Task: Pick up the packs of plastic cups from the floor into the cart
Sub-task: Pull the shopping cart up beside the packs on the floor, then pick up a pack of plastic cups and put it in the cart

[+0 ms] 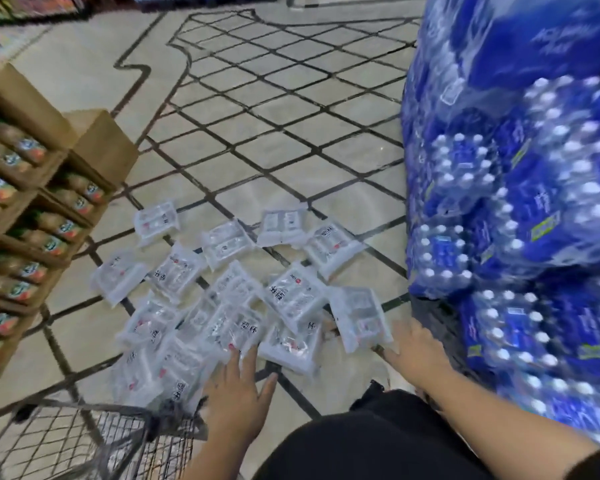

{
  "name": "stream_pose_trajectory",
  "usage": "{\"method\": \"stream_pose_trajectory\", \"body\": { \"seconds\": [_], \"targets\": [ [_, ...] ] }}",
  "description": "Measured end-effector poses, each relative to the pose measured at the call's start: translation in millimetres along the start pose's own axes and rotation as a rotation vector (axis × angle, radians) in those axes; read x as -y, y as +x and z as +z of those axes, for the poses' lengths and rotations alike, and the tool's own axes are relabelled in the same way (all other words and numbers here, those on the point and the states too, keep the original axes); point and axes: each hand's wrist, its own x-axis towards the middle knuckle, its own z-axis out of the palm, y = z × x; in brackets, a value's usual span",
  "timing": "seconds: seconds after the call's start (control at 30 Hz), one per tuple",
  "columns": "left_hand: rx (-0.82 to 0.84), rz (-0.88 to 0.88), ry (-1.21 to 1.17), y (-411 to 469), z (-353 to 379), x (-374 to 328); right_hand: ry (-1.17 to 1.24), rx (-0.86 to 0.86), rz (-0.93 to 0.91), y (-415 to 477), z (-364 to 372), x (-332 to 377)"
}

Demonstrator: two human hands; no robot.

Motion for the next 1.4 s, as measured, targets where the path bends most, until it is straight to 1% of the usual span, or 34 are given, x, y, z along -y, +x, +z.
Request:
{"method": "stream_pose_trajectory", "body": {
  "seconds": [0.13,0.23,0.33,0.43,0.53,0.63,0.73,0.8,0.87,0.93,1.0,1.07,1.13,1.2,1.27,1.3,1.4],
  "targets": [
    [-0.003,-0.007,-0.074,33,-7,-46,0.033,0.072,0.018,54,-35,-31],
    [0.040,-0.035,-0.143,58,-13,-71,0.064,0.060,0.038,84,-47,-45],
    [0.082,-0.021,-0.197,93,-7,-86,0.088,0.085,0.066,108,-40,-55],
    [0.134,-0.015,-0.234,135,17,-97,0.085,0.121,0.118,133,-18,-64],
    [0.235,-0.046,-0.324,183,62,-98,0.084,0.141,0.174,161,23,-71],
    [0.328,-0.020,-0.487,246,125,-94,0.091,0.199,0.231,205,85,-81],
    [0.312,0.009,-0.557,323,204,-92,0.093,0.261,0.247,267,168,-94],
    [0.307,-0.002,-0.591,375,262,-92,0.093,0.271,0.246,315,228,-104],
    [0.335,-0.008,-0.638,421,327,-93,0.106,0.268,0.253,364,283,-116],
    [0.386,-0.010,-0.690,456,391,-101,0.122,0.279,0.214,415,332,-130],
    [0.422,-0.013,-0.763,483,445,-111,0.216,0.293,0.162,465,370,-139],
    [0.472,0.025,-0.855,499,489,-129,0.427,0.255,0.200,502,397,-150],
    [0.519,0.010,-0.980,509,520,-147,0.649,0.225,0.263,527,420,-154],
    [0.556,-0.050,-1.134,511,538,-160,0.789,0.252,0.298,539,436,-146],
    [0.534,-0.097,-1.291,509,545,-170,0.862,0.213,0.306,542,446,-139],
    [0.504,-0.107,-1.332,506,544,-175,0.894,0.199,0.310,540,448,-137],
    [0.424,-0.138,-1.339,490,527,-178,0.940,0.204,0.341,519,440,-135]
  ]
}}
